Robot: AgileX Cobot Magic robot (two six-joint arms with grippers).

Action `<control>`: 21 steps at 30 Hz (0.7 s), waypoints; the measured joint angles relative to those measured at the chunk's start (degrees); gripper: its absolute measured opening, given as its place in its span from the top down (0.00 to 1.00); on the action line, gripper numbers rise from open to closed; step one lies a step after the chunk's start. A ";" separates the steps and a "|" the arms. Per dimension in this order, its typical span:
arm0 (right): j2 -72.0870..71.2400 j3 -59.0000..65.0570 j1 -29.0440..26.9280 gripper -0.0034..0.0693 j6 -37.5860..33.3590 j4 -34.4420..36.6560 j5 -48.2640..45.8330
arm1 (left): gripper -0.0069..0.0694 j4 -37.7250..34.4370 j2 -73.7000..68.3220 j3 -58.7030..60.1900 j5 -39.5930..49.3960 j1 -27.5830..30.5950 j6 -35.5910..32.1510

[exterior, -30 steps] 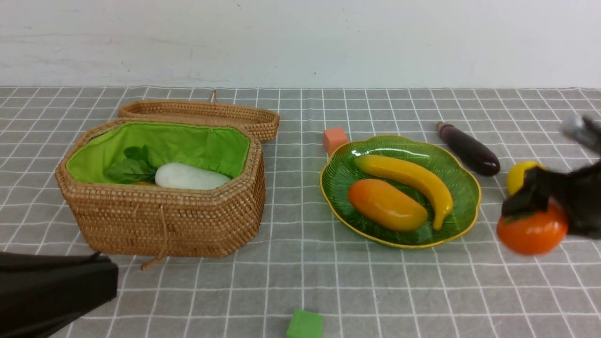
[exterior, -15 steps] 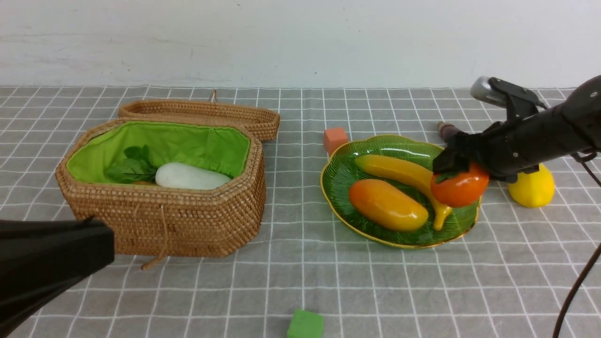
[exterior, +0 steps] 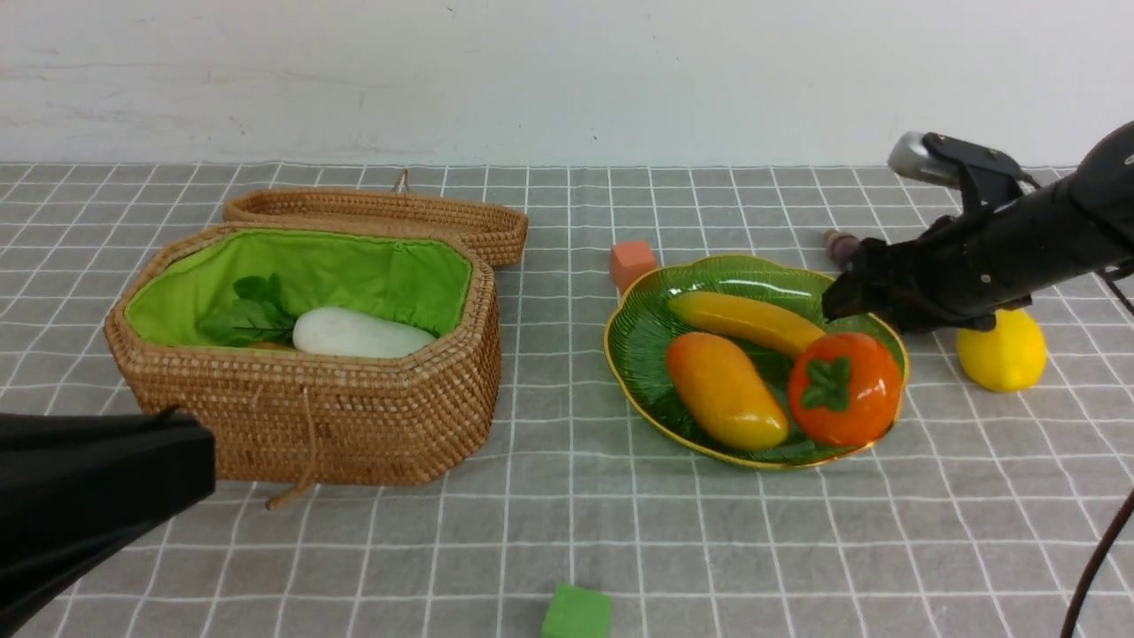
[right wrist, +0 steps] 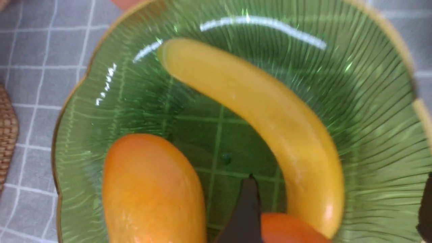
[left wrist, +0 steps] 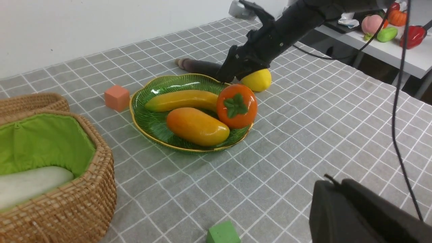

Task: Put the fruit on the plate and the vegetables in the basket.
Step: Grab a tomato with your right arm and place it on the plate on the right, then use the right arm to grab a lemon and put it into the right plate

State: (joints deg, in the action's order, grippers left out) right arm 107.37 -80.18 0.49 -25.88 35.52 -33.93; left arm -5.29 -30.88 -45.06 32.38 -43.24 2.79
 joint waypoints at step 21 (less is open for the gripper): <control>11.30 -10.97 -10.04 0.12 19.83 -21.47 -2.97 | 0.88 1.15 0.00 0.00 -0.17 0.00 0.00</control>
State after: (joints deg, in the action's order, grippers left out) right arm 118.67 -91.15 -9.56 -6.05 14.05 -36.90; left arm -4.15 -30.88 -45.06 32.21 -43.24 2.79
